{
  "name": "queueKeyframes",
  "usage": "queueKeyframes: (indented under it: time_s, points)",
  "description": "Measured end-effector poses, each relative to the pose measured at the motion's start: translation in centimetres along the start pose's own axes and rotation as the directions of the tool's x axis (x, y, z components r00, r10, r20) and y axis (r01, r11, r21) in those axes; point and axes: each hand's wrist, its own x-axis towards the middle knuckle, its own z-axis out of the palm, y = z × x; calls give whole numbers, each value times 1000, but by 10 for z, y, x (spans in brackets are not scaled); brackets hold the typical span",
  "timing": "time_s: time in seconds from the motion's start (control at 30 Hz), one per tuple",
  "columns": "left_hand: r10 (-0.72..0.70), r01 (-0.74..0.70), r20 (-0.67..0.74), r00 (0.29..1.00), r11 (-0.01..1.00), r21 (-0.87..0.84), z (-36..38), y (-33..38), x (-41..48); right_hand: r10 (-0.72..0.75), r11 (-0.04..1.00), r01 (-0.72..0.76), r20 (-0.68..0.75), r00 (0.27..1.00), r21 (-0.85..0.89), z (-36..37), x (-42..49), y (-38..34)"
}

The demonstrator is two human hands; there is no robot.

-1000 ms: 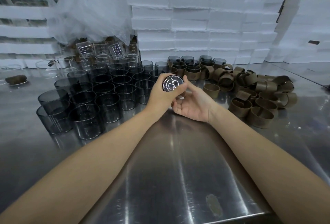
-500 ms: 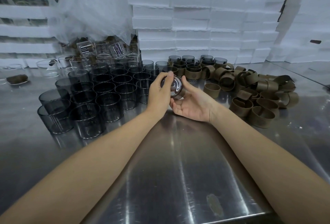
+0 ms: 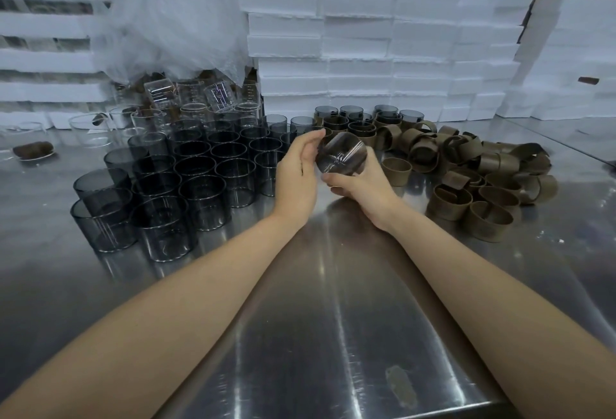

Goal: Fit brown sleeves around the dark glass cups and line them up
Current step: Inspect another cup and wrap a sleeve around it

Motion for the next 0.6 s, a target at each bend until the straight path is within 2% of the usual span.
queueKeyframes:
  time_s: [0.03,0.1,0.17,0.23,0.27,0.3,0.33,0.47,0.53,0.6]
  points:
    - [60,-62,32,998,996,63,0,1,-1,-37,997,32,-62,997,-72,-2,1,0]
    - [224,-266,189,956,933,241,0,4,-5,-104,982,82,-130,986,-168,-4,1,2]
    - [319,-497,423,848,755,427,4,9,-9,-157,973,132,-125,980,-191,-4,2,2]
    - [267,-643,598,756,475,601,12,13,-14,-187,963,169,-66,980,-208,-1,0,2]
    - [224,-658,623,749,353,665,14,15,-16,-204,950,189,-34,978,-250,0,-3,1]
    - [195,-647,618,762,279,710,14,16,-16,-219,946,209,-15,976,-250,1,-5,0]
    - [183,-624,596,782,252,740,14,16,-17,-232,944,225,-2,973,-240,2,-6,-2]
    - [139,-427,405,904,345,836,14,14,-18,-262,932,247,-23,965,-265,5,-8,-3]
    - [104,-336,325,940,455,825,15,14,-18,-262,924,243,-27,965,-295,6,-9,-4]
    - [67,-245,255,965,587,771,13,15,-17,-288,868,280,44,957,-411,4,-10,-4]
